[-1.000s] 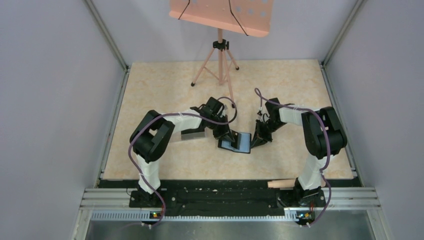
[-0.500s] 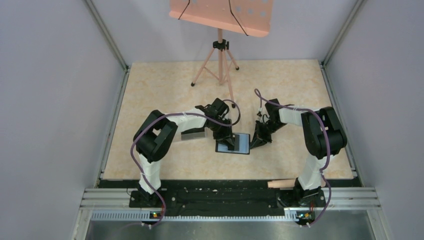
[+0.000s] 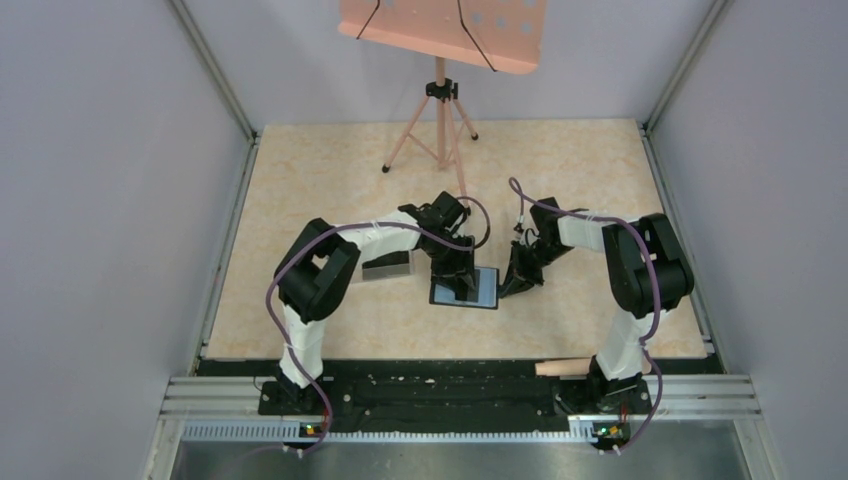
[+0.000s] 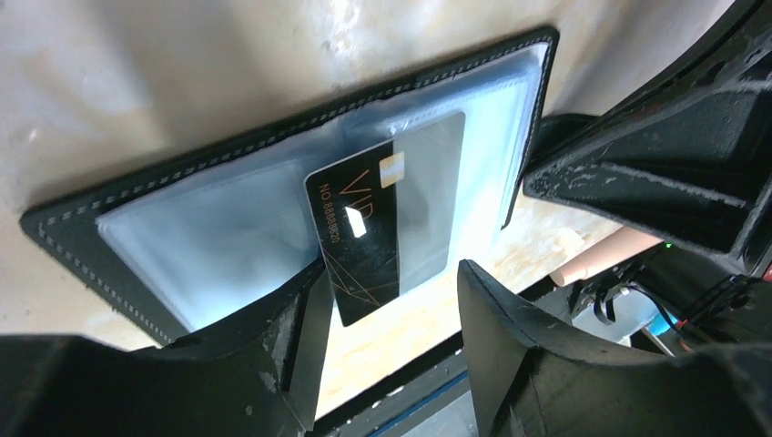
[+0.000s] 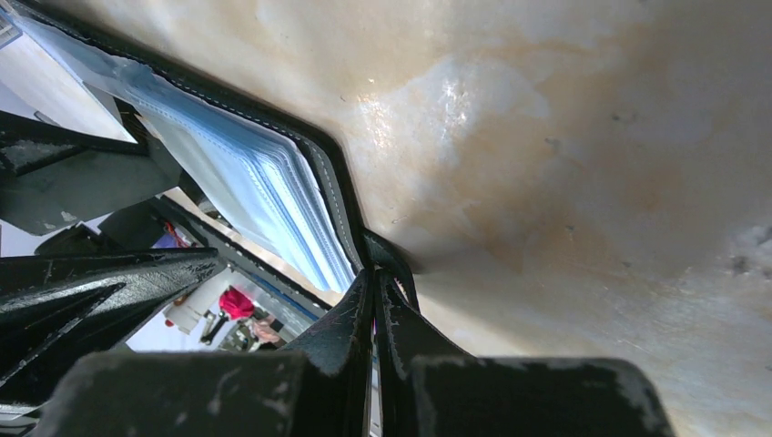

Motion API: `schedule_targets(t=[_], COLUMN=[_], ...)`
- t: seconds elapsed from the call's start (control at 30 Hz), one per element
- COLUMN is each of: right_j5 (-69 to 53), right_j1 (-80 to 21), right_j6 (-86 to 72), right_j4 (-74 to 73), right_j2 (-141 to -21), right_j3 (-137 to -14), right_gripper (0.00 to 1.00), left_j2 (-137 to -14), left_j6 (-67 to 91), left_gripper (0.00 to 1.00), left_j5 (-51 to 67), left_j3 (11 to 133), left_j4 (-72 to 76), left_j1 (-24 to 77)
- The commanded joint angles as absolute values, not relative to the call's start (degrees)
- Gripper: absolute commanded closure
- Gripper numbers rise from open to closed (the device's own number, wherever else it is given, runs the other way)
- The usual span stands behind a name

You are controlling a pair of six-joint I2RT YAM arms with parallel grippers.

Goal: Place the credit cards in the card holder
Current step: Insert the credit card into the card holder.

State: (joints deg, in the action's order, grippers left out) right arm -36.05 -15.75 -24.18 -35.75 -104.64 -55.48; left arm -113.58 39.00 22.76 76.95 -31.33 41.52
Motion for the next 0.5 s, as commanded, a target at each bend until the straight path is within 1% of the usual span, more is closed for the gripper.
schedule_targets(t=[0.0,0.2,0.47], right_j5=[-34.2,-34.6,-35.6], right_j1=[-16.1,-16.1,-16.1], right_j6=[-23.5,-23.5,-23.6], right_j4=[-34.5,-34.5,-34.5], right_j2=[-104.2,-104.7,-105.3], right_j3=[-54.8,-55.4,-57.0], right_gripper=[1.0,1.0,1.0], left_j2=[-116.6,-118.7,-118.1], left_j6=[35.8,35.4,38.1], left_gripper=[0.42,0.43,0.44], left_j5=[22.7,25.7,30.5], left_j3=[80.6,84.4,84.9], left_j4=[-32.7,-33.5,-31.2], left_j1=[41.9,43.4,43.9])
